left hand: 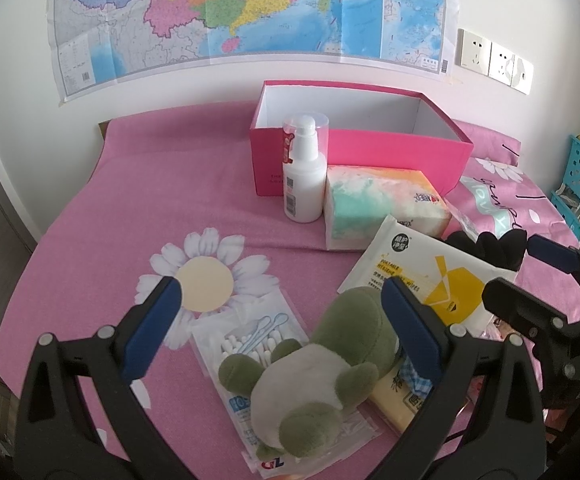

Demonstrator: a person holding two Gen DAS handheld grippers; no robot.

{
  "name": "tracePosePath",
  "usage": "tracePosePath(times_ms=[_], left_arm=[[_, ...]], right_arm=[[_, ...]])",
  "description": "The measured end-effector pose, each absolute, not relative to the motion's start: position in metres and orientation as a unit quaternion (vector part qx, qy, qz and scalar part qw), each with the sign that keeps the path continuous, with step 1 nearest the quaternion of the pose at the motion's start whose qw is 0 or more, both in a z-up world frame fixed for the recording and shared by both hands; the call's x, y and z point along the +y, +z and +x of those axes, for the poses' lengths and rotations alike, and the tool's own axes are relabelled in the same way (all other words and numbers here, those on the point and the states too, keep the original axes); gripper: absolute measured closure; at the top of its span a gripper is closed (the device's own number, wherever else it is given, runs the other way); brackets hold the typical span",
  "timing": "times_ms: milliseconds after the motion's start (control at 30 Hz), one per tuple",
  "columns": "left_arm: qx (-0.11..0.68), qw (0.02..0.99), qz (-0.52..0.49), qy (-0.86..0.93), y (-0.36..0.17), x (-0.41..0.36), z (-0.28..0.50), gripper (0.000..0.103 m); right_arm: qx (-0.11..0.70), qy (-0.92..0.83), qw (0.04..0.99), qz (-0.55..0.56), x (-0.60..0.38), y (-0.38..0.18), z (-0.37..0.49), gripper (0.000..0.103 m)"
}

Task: Organize soft objects

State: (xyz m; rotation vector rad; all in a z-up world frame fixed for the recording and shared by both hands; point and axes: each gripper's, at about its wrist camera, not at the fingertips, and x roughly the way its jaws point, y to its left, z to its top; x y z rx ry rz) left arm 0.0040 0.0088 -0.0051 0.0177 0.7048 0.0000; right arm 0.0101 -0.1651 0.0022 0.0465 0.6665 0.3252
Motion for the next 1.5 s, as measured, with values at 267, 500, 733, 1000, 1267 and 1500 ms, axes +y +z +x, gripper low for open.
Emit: tracePosePath(times_ms=[267, 500, 733, 1000, 1267, 1500], left_arm=[[0.351, 0.936, 0.007, -0.001, -0.010, 0.009, 0.007, 0.003], [0.356, 0.934, 0.004, -0.003, -0.013, 0.011, 0.009, 0.003], [0.363, 0.932, -0.004, -0.008, -0.019, 0.018, 0.014, 0.003], [0.375, 0.927, -0.010, -0.019, -0.026, 0.025, 0.022, 0.003], [0.377, 0.925, -0.017, -0.050, -0.026, 0.027, 0.031, 0.003], [0.381, 0.921, -0.009, -0.086, -0.026, 0.024, 0.039, 0.003]], right_arm=[[0.336, 0.166, 0.927, 0.026, -0.164, -0.001, 0.012, 0.000], [0.348, 0.176, 0.921, 0.026, -0.161, -0.005, 0.014, 0.004], [0.363, 0.190, 0.911, 0.035, -0.161, -0.008, 0.017, 0.027], [0.368, 0.183, 0.911, 0.029, -0.159, -0.004, 0.015, 0.042], [0.367, 0.199, 0.908, 0.016, -0.154, -0.006, 0.009, 0.046], [0.380, 0.212, 0.900, 0.019, -0.147, -0.017, 0.023, 0.080]])
